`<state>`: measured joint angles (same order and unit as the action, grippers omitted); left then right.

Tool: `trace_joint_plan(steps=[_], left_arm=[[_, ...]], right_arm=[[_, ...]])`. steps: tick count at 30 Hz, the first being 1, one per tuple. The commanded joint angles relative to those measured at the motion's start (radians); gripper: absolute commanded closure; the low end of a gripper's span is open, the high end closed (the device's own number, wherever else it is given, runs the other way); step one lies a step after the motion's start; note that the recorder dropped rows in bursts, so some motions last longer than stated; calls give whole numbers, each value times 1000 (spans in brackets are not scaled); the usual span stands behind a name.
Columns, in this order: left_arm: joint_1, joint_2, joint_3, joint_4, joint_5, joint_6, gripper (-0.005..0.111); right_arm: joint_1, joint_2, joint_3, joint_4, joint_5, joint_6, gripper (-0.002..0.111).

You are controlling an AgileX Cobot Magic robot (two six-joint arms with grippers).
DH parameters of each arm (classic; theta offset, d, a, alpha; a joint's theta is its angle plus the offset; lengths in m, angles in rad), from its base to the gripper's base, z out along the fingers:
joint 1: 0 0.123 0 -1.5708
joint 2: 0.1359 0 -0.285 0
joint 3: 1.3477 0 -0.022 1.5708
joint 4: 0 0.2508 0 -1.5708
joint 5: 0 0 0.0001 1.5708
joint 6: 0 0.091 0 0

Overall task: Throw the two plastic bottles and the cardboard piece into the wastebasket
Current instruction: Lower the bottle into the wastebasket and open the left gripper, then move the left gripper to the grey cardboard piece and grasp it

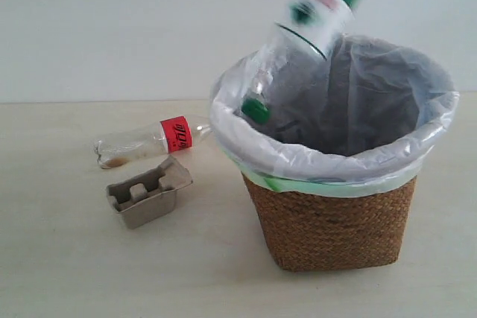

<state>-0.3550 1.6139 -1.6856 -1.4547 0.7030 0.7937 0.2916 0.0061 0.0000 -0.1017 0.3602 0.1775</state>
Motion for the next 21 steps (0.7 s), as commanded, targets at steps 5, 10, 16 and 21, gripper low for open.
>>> trace_joint_plan(steps=[5,10,16,21], left_arm=[[-3,-2,-2,247,60,-146,1],[-3,-2,-3,534,68,-278,1],[-3,-2,-3,1218,221,-623,1],[-3,20,-3,1540,442,-728,1]], right_arm=[[-3,-6,0,-6,-3,-1,108],[-3,-6,0,-6,-3,-1,108],[-3,-6,0,-6,-3,-1,108],[-3,-6,0,-6,-3,-1,108]])
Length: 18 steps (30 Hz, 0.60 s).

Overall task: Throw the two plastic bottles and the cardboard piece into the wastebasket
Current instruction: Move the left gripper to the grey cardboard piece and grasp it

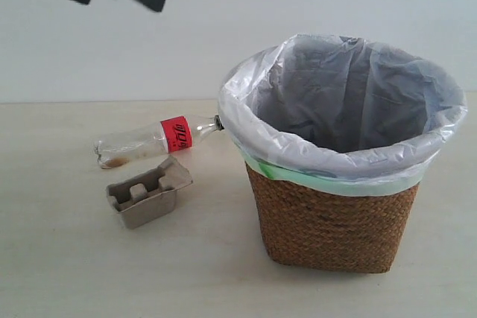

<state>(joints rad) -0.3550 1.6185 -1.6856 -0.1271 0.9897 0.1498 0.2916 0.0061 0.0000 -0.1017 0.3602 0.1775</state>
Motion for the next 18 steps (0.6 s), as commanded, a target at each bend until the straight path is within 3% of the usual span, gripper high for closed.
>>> trace_joint_plan(steps=[1,4,18], left_arm=[[-3,26,-1,252,191,-85,1],[-3,70,1,311,231,-85,1],[-5,380,72,255,231,65,1]], right_arm=[[-3,-6,0,-6,-3,-1,108],[-3,-6,0,-6,-3,-1,108],[-3,-6,0,-6,-3,-1,108]])
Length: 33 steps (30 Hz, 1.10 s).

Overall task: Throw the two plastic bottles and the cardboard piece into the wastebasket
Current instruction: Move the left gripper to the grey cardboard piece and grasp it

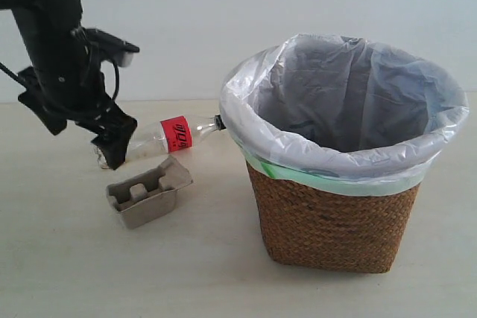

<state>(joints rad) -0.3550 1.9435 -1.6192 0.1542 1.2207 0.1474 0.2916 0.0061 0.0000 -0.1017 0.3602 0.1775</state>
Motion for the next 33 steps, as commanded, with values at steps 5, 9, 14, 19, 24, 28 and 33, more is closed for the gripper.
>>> trace_joint_plan(steps=[5,9,14,19,24,28,33], left_arm=[[-5,78,5,-88,0,194,1],[-5,78,5,-214,-35,342,1],[-5,87,5,-278,-98,431,1],[-5,107,5,-269,-113,444,1],[-5,142,5,-269,-144,461,1],[-5,165,5,-269,-162,474,1],[-5,218,5,-267,-183,474,1]], right_arm=[[-3,-6,0,-6,-3,-1,108],[-3,-6,0,-6,-3,-1,108],[-3,-6,0,-6,-3,-1,108],[-3,-6,0,-6,-3,-1,108],[-3,-6,0,-6,-3,-1,108],[-3,-6,0,-6,-3,-1,108],[-3,-6,0,-6,-3,-1,108]])
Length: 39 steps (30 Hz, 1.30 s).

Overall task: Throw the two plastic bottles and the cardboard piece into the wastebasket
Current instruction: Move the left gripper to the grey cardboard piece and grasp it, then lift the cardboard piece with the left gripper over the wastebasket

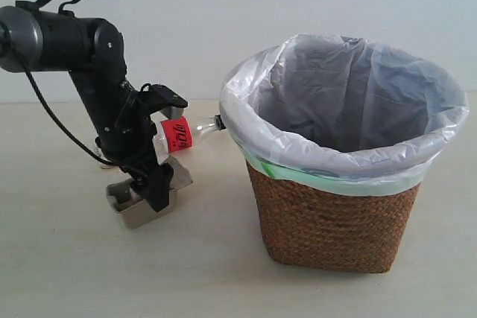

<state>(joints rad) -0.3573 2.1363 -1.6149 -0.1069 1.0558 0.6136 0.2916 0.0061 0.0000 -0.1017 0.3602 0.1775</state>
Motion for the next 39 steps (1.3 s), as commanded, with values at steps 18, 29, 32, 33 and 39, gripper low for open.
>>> trace_joint_plan(steps=[18,29,32,33,39], left_arm=[[-3,97,1,20,-43,-1,14],[-3,99,1,18,-37,-11,76],[-3,97,1,18,-9,-37,76],[-3,93,1,22,-1,-50,76],[-1,13,1,25,19,-96,76]], right_arm=[[-3,-6,0,-6,-3,-1,108],[-3,-6,0,-6,-3,-1,108],[-3,-6,0,-6,-3,-1,108],[-3,-6,0,-6,-3,-1,108],[-3,-6,0,-6,-3,-1,108]])
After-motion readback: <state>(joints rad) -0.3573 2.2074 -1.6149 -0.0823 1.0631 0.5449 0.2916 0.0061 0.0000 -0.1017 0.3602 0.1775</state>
